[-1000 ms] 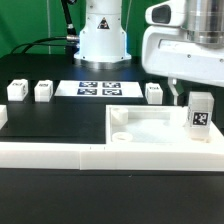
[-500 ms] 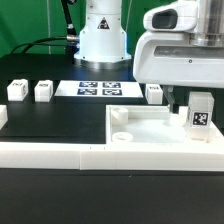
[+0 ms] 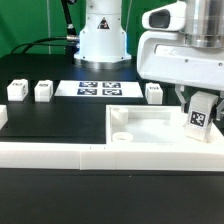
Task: Assemble square table
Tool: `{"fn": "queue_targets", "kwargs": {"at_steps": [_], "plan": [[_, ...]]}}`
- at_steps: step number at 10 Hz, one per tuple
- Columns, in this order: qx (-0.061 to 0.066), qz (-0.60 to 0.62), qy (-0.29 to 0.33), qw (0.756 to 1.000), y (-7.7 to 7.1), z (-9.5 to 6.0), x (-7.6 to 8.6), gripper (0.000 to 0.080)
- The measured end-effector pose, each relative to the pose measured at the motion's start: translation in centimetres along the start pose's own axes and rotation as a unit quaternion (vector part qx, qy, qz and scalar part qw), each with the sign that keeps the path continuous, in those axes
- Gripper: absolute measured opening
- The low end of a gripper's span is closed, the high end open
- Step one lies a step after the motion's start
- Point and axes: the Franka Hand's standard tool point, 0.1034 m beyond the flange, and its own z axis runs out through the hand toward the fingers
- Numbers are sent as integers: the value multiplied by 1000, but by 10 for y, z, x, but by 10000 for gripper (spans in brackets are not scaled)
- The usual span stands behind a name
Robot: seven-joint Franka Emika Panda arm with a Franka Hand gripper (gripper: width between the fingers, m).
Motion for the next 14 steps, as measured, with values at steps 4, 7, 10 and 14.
{"fn": "queue_targets", "kwargs": {"at_steps": [4,7,10,14], "plan": [[29,293,21,955,3,1,-2,288],[67,481,-10,874,4,2,-2,290],[67,450,-8,891,3,3,-3,535],[60,185,10,981,1,1,-6,648]]}}
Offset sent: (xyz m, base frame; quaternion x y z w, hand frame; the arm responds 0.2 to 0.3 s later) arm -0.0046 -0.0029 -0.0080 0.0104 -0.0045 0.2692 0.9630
